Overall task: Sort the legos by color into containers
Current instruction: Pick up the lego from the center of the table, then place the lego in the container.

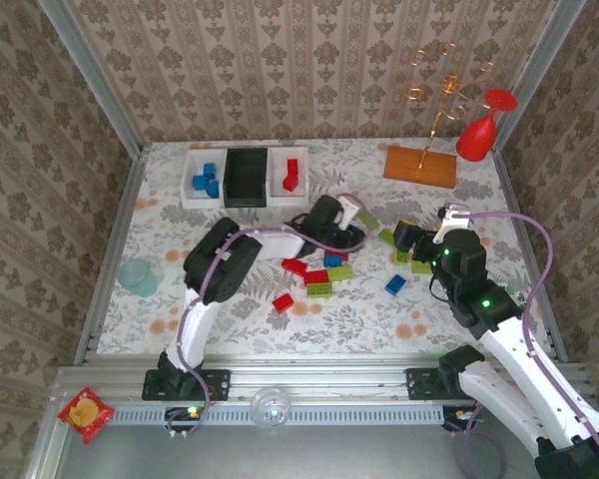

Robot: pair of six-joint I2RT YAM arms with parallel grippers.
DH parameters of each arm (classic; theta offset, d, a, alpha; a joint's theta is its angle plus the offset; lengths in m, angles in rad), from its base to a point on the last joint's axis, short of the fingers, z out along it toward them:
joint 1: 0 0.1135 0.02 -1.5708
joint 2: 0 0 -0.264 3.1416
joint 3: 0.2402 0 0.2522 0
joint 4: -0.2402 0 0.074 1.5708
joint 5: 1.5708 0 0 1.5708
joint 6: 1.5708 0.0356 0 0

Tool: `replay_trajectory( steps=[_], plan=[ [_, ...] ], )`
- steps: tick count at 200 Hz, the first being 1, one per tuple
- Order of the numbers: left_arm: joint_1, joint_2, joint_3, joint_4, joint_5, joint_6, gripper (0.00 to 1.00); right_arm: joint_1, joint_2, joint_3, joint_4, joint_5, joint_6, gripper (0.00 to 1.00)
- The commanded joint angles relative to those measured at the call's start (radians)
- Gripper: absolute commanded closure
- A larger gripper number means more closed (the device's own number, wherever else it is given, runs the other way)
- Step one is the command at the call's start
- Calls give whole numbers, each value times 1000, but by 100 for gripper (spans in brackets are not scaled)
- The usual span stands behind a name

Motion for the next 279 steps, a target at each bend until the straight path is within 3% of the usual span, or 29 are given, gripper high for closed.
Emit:
replay_trajectory(
  steps=[1,32,56,72,95,129,188,219,243,279],
  plan=[
    [93,-149,-95,129,76,-101,55,-2,34,7,34,-64,-12,11],
    [216,-340,-257,166,67,-130,56,23,109,13,71,-109,-8,11],
    [318,-467,-342,117,-8,-137,56,72,172,30,89,-110,-19,11],
    [436,-521,-359,45,-72,-143,56,112,218,39,106,-107,-30,11],
    [557,-534,-317,-75,-161,-131,56,168,285,55,127,-101,-43,11],
    [704,-466,-236,-127,-200,-159,55,197,344,58,157,-111,-38,11],
    [754,-201,50,-264,-169,-146,52,200,328,28,168,-101,-43,11],
    [756,-107,187,-331,-150,-134,43,200,318,20,171,-98,-48,11],
    [754,-116,216,-343,-146,-139,32,200,318,15,171,-96,-48,11],
    [750,-246,128,-295,-160,-138,24,200,319,15,169,-94,-47,11]
  ],
)
